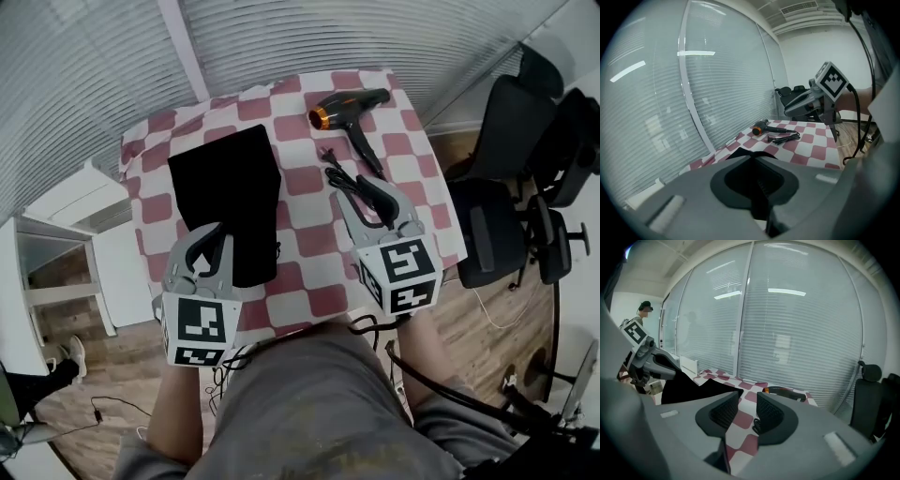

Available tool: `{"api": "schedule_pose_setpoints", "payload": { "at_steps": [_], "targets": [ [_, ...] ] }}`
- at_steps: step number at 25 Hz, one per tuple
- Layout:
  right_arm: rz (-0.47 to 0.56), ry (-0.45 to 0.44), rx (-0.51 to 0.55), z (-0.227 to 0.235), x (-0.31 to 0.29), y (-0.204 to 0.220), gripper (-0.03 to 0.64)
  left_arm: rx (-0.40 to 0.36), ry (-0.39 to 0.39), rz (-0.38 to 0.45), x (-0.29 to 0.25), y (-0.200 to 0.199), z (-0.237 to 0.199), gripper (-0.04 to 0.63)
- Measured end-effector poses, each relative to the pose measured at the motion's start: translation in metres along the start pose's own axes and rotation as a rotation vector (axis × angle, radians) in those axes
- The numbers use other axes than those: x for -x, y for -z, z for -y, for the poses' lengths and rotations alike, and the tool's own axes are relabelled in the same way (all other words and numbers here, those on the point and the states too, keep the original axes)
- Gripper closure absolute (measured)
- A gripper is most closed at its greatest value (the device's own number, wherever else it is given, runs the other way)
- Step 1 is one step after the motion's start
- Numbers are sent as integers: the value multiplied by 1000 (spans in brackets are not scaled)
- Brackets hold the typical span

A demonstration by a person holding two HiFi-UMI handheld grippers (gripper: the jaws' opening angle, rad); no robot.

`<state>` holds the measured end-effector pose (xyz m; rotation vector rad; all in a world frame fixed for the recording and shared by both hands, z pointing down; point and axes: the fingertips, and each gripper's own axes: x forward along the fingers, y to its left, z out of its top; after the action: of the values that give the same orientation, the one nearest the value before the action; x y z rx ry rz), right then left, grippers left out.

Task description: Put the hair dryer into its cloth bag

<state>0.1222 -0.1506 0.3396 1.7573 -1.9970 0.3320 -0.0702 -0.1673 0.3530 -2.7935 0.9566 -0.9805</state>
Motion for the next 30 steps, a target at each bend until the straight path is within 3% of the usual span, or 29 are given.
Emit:
{"api": "schedule_pose_setpoints", "payload": {
  "at_steps": [5,9,12,18,24,30],
  "targets": [
    [-71,18,-14,45,-33,23,450,51,-16,28,-4,-2,-8,580],
    [-161,29,-29,79,-71,49,393,133,-50,52,-7,-10,-14,580],
    [-236,36,-27,99,-101,74,358,185,-68,15,-12,-7,-18,580],
    [-374,15,-9,121,-146,116,337,218,-85,-54,-21,7,-22,580],
    [-483,-78,-26,119,-162,133,315,242,-110,-69,-21,11,-25,580],
    [-508,-179,-37,119,-171,139,308,239,-104,-62,-22,11,-20,580]
  ]
}}
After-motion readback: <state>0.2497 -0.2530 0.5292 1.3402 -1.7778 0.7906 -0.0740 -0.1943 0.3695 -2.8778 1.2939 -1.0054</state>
